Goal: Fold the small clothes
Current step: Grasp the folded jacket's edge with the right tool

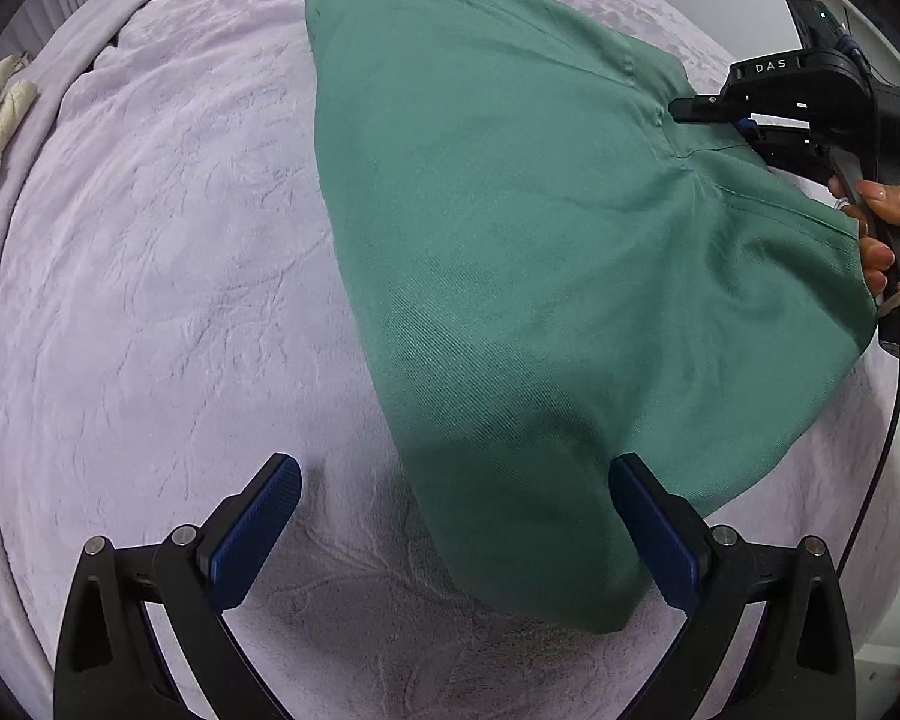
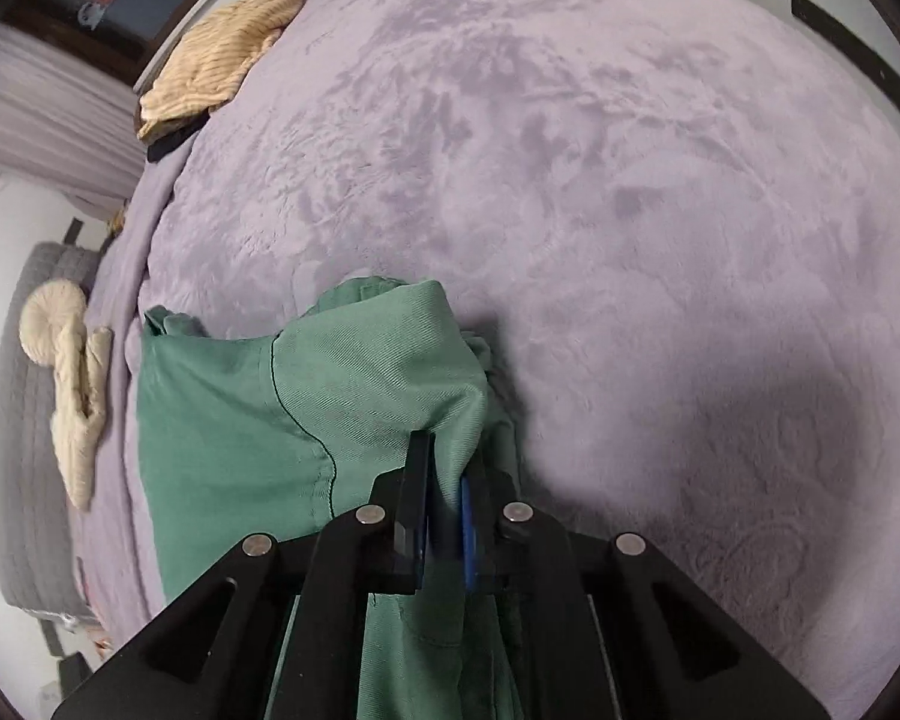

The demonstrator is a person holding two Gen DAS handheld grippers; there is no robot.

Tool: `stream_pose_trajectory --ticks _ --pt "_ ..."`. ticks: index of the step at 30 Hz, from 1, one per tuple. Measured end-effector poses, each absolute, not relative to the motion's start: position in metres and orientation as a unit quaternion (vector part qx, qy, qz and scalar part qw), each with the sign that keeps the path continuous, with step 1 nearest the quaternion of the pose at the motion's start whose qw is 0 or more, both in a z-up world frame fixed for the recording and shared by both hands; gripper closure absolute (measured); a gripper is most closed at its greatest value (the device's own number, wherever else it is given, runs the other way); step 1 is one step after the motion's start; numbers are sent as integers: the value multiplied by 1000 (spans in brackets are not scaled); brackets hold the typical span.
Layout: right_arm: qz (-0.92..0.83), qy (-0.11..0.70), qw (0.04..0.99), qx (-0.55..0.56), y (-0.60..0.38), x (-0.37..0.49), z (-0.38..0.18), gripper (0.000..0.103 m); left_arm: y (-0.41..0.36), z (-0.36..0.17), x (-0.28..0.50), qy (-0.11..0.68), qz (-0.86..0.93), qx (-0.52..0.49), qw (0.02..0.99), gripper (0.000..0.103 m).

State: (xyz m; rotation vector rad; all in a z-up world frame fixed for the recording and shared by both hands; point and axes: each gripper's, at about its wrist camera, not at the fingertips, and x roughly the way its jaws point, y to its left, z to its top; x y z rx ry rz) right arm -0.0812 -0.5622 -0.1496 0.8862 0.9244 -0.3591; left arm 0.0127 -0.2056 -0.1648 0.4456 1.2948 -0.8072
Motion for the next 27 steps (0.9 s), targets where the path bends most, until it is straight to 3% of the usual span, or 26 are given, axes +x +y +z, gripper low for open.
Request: stream_pose_trajectory --ticks 5,6,7,9,12,14,15,16,23,27 --pt "-184 418 783 422 -558 -115 -123 76 -200 -150 16 582 -364 205 697 0" --pt "-180 424 789 407 -550 -120 -112 65 -197 -143 18 578 -364 204 701 0" --pt "-173 424 798 391 -540 -127 -101 47 -195 -137 20 573 -363 202 707 0" --pt "-152 416 824 354 -511 -144 -78 31 -191 -127 28 565 -356 196 718 0" --pt "-138 440 832 309 -468 -164 -70 31 -187 -121 40 567 -343 180 727 0" --pt "-143 469 822 290 -450 -170 -82 33 -188 -126 45 573 -334 173 728 0" --pt "-153 485 812 286 -446 -171 -93 57 -190 -126 46 575 -333 169 728 0" --pt "-151 492 802 304 -447 -173 -102 95 -192 -127 48 574 -333 167 729 0" --pt "-138 299 695 639 -495 -244 -152 95 -190 -142 46 584 -336 173 718 0" --pt "-164 302 646 681 -502 -265 -198 95 -188 -147 41 593 -342 161 711 0"
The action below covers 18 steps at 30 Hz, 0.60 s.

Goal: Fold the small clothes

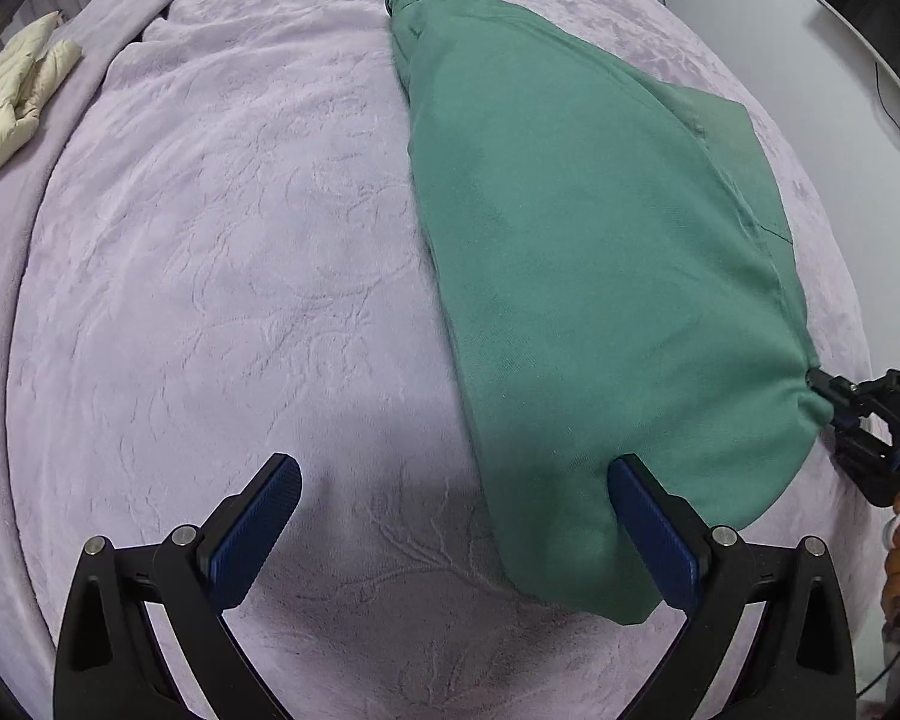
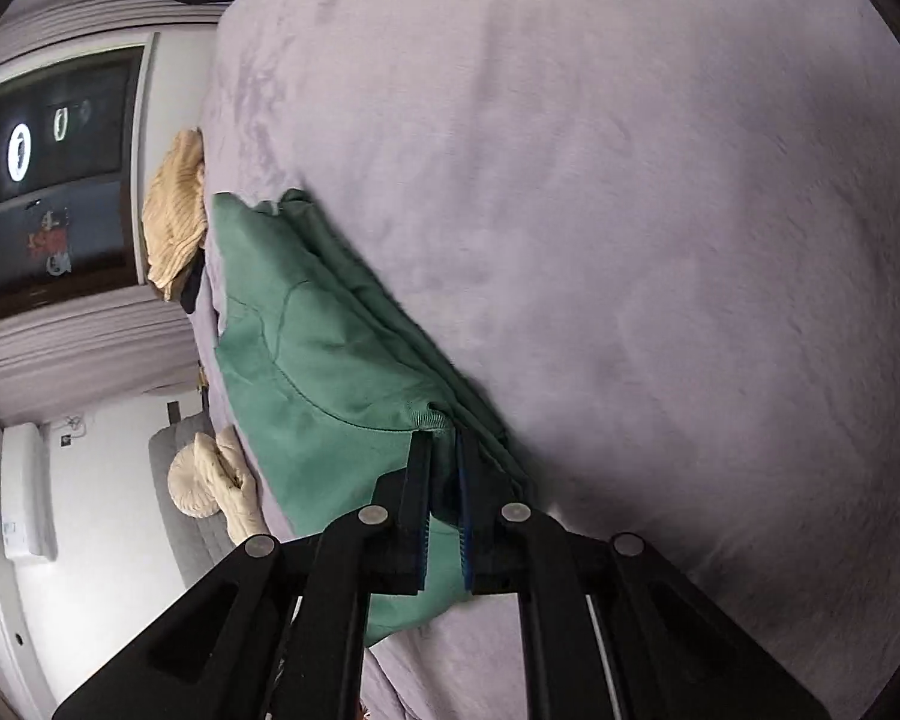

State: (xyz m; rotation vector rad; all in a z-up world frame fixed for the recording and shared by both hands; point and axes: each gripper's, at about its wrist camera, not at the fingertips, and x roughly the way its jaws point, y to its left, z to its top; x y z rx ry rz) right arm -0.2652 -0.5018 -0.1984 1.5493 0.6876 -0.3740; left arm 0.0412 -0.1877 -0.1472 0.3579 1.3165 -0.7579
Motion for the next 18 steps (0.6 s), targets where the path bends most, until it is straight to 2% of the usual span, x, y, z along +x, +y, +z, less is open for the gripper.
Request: stream_pose_trajectory --ticks 4,8,12,17,18 --pt "-193 310 649 668 -502 -269 -188 92 -189 -141 37 587 -342 179 712 0" --pt "-234 351 698 579 -495 -267 -141 86 -184 -136 39 590 -338 186 709 0" --pt "-212 361 749 513 -480 -255 -101 86 -182 -132 42 591 -327 193 712 0" --pt "-180 394 772 464 -462 -228 -81 86 -184 -126 42 590 -320 196 716 0" --pt "-177 399 772 462 -459 -225 -82 81 -185 -125 39 588 -320 197 716 0"
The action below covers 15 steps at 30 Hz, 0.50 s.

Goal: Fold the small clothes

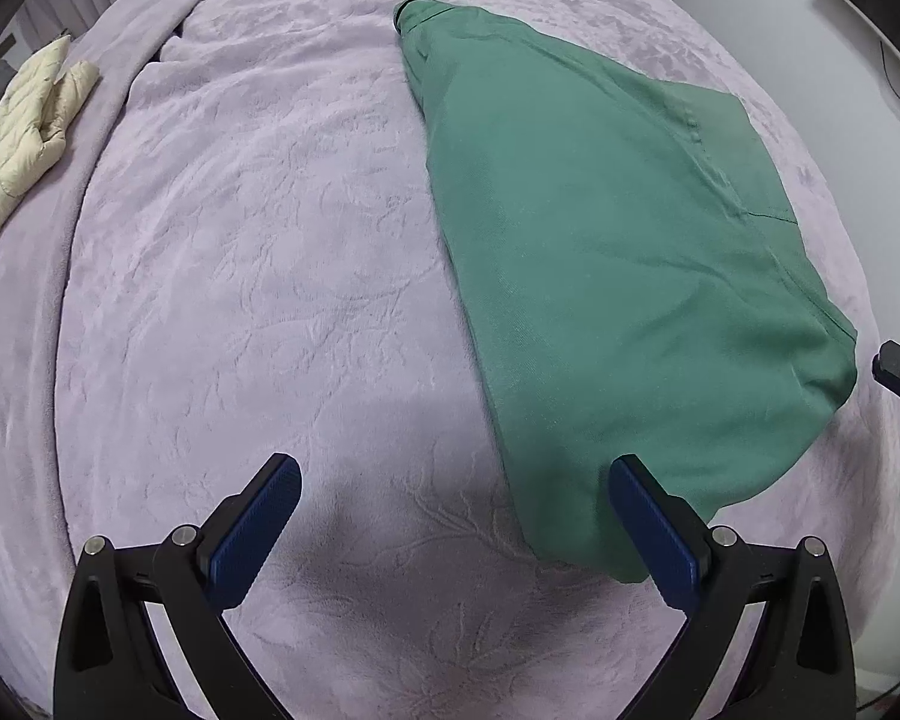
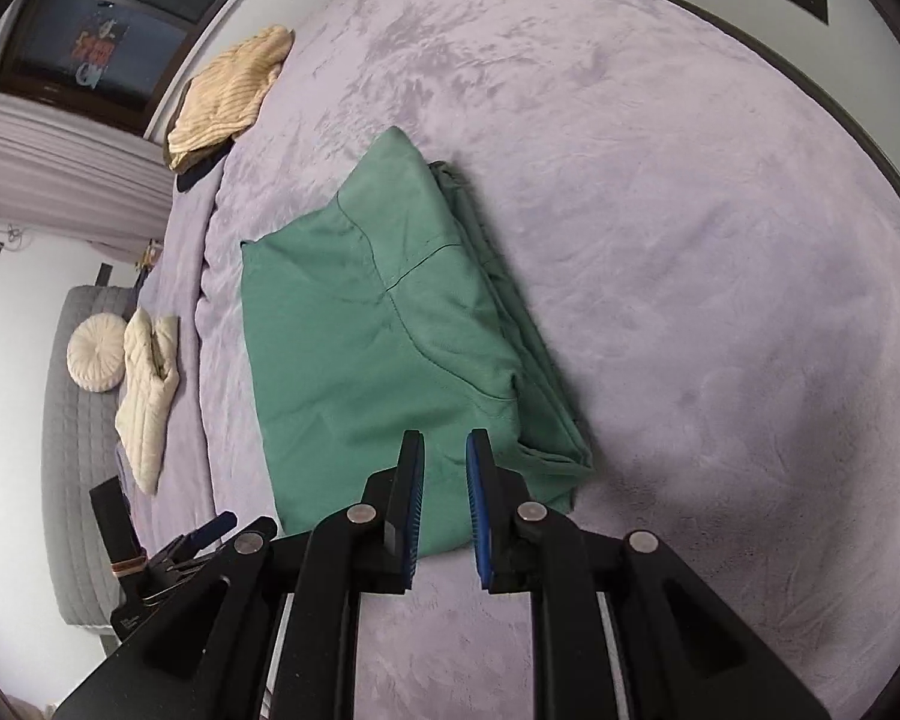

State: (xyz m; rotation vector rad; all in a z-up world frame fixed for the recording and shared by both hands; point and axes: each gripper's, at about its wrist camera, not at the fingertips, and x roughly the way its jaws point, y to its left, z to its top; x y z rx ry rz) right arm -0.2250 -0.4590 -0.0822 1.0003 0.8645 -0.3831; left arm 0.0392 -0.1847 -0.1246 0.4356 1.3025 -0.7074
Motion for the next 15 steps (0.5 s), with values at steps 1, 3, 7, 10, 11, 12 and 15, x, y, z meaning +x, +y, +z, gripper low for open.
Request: stream_pose_trajectory --ticks 1,3,7,10,11,12,15 --pt "-175 402 772 460 -458 -225 -83 68 -186 -123 40 588 -320 198 716 0" --pt "-174 409 772 455 -458 -221 -83 45 -188 -121 41 586 -321 200 716 0" --pt "-173 420 773 443 -460 -218 -86 43 -190 -121 44 585 -319 203 717 0" --pt "-173 429 772 436 -463 -214 -89 36 -192 -123 47 585 -314 203 720 0" --pt "-174 431 772 434 -465 -213 -89 33 -192 -124 47 585 -311 203 721 0" --pt "-174 433 772 433 -466 -213 -90 29 -192 -125 48 585 -308 203 722 0" --pt "-173 440 772 425 -474 -209 -92 25 -192 -128 54 598 -312 190 713 0"
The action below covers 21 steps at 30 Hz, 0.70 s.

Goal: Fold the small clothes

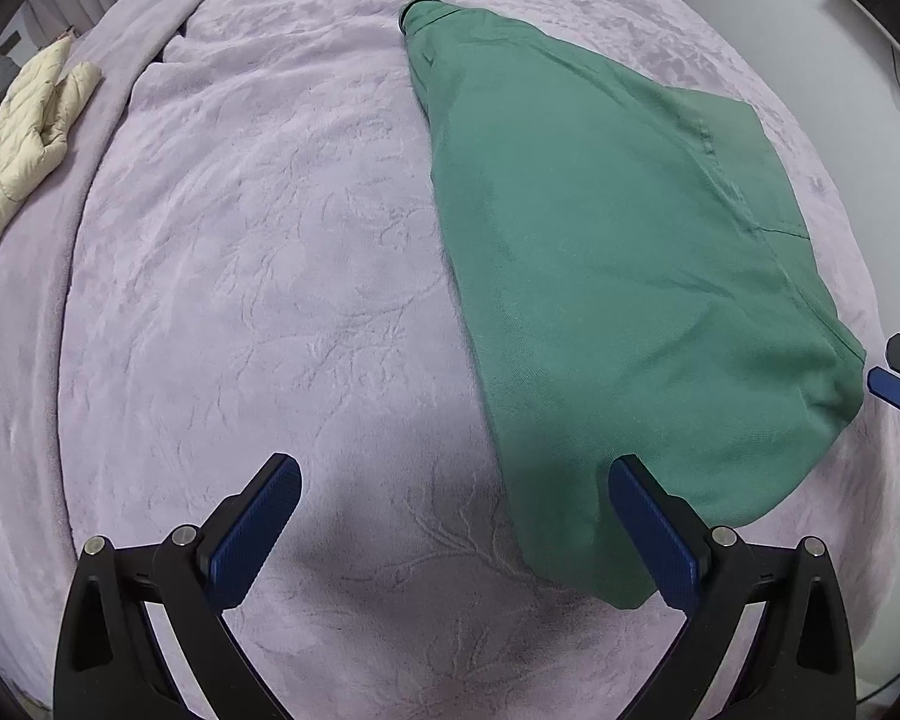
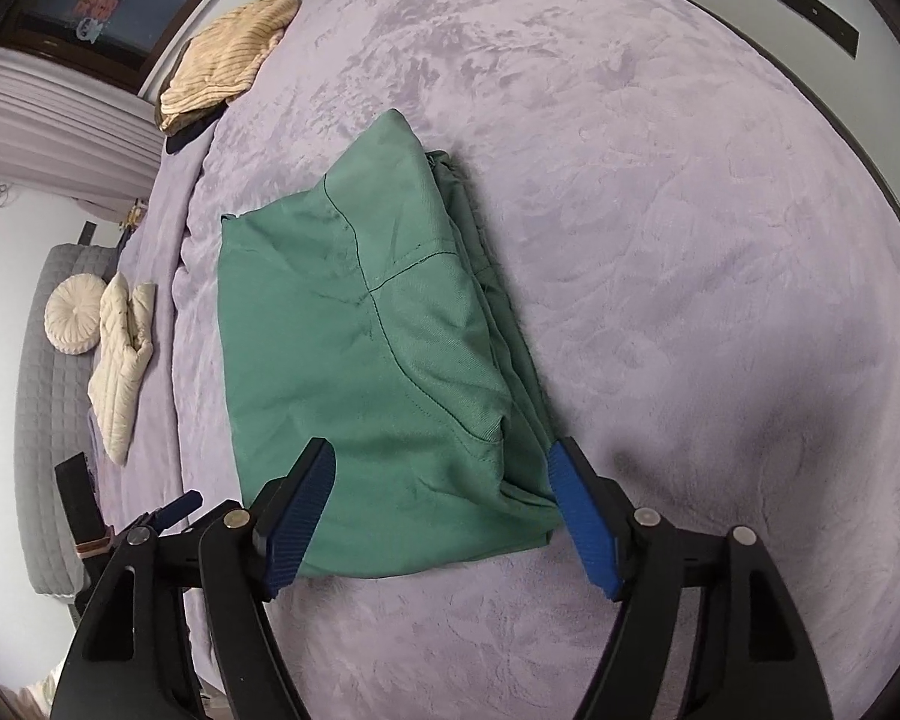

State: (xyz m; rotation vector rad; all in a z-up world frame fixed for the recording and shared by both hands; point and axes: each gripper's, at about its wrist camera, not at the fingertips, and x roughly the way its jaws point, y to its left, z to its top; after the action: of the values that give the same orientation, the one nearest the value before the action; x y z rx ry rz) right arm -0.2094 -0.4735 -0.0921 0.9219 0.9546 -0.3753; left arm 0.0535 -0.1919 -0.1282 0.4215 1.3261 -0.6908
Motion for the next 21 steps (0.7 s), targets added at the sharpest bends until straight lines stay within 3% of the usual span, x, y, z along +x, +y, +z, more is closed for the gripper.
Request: stream_pose_trajectory --ticks 7,21 --pt "-138 461 768 423 -506 -186 -112 23 -201 -126 99 614 -339 101 705 0" --pt "24 471 743 476 -542 -109 -182 20 -266 -198 117 659 -407 32 632 0"
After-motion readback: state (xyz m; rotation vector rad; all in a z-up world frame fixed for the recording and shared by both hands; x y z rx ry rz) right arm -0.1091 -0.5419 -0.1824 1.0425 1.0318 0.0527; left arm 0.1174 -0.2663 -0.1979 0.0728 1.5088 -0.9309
